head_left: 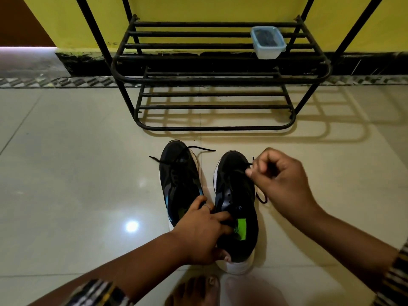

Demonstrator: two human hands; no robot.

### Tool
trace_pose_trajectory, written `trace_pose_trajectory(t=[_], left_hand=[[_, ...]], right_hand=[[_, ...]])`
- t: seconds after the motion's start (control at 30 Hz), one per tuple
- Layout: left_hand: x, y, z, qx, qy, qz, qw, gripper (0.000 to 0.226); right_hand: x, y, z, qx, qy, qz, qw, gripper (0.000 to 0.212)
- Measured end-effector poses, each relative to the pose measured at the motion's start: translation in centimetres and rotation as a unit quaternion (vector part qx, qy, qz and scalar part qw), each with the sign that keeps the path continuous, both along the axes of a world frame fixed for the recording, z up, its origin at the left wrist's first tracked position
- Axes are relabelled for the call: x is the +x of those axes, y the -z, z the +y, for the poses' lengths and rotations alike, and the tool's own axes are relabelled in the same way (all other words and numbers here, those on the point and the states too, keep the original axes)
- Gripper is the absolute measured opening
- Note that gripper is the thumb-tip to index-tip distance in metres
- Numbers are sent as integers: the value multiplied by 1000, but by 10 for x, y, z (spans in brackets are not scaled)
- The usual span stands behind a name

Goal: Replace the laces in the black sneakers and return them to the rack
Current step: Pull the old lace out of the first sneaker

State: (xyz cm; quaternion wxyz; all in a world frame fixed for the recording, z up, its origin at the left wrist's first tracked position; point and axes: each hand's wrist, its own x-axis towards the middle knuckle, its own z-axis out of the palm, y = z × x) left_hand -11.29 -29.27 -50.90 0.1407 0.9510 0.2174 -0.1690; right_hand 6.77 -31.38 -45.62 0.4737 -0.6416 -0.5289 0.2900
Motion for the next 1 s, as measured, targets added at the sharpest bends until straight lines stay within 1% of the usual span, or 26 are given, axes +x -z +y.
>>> trace_pose_trajectory(t=[0.1,0.2,0.3,0.37,0.43,0.5,0.53,0.6,0.63,0.67,0.73,0.77,0.8,0.83,0.9,1.0], left_hand=[[0,1,1,-2,2,-8,1000,53],[0,0,1,0,5,2,1000,53],[2,-2,0,5,11,14,1000,53],[2,-4,1,3,17,20,1000,54],[3,-4,0,1,22,20,1000,54],[2,-4,1,1,28,20,999,54],[2,-4,2,1,31,23,999,54],[3,-4,2,2,35,29,999,55],[3,-5,2,4,36,32,999,56],[3,-5,2,5,37,34,999,56],[4,-5,1,6,37,36,999,56],[4,-5,1,5,37,40,999,57],[4,-5,-1,4,37,43,998,57],[5,-5,-2,2,38,45,998,57],[5,-4,-5,2,43,44,998,57],[6,-4,-8,5,50,39,998,56]], right_hand=[[0,-24,4,68,4,41,997,34],[-2,-42,6,140,-3,65,988,33],[4,-45,11,160,47,17,986,31],[17,-35,18,127,96,-31,987,32],[37,-18,27,43,121,-95,987,33],[50,0,29,-57,113,-190,974,27],[51,7,27,-76,103,-230,965,20],[42,17,23,-43,64,-286,955,7],[34,20,22,-23,29,-314,949,5],[26,22,20,-21,-10,-346,938,5],[13,29,21,-75,-83,-407,907,14],[9,34,21,-116,-107,-423,892,20],[5,38,22,-153,-117,-421,886,24],[2,40,22,-182,-117,-403,889,26],[-1,44,23,-210,-106,-366,900,26],[-2,49,22,-230,-95,-357,900,21]])
